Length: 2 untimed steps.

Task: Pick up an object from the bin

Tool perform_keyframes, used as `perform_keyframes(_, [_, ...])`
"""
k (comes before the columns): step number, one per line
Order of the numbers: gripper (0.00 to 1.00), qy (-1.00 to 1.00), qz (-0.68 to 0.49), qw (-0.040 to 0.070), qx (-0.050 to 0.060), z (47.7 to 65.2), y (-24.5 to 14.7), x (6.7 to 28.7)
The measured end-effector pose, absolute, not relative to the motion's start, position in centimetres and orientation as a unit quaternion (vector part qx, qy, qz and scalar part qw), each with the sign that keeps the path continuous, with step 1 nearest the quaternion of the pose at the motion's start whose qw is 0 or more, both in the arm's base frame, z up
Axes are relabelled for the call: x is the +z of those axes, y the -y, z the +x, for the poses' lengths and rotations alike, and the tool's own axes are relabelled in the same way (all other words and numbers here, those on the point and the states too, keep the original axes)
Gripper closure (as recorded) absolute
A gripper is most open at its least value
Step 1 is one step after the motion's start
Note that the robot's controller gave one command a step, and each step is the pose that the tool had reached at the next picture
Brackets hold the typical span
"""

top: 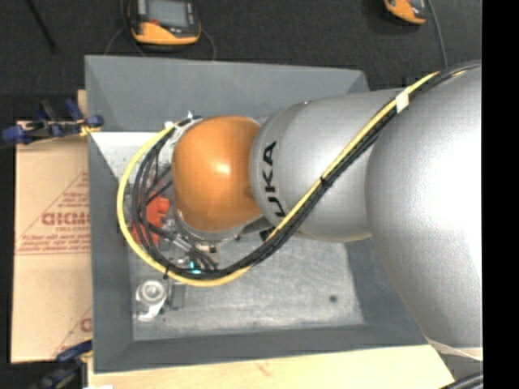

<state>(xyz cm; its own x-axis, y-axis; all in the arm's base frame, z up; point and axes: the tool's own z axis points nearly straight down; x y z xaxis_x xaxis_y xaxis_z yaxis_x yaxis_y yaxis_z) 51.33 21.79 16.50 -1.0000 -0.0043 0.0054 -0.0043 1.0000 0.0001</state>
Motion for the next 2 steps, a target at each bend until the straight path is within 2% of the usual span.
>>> perform_keyframes(1, [0.0, 0.997, 0.078, 0.002, 0.001, 52.89, -23.11, 6.73])
perform_keyframes(2, [1.0, 0.997, 0.078, 0.003, 0.001, 52.97, -23.16, 7.4])
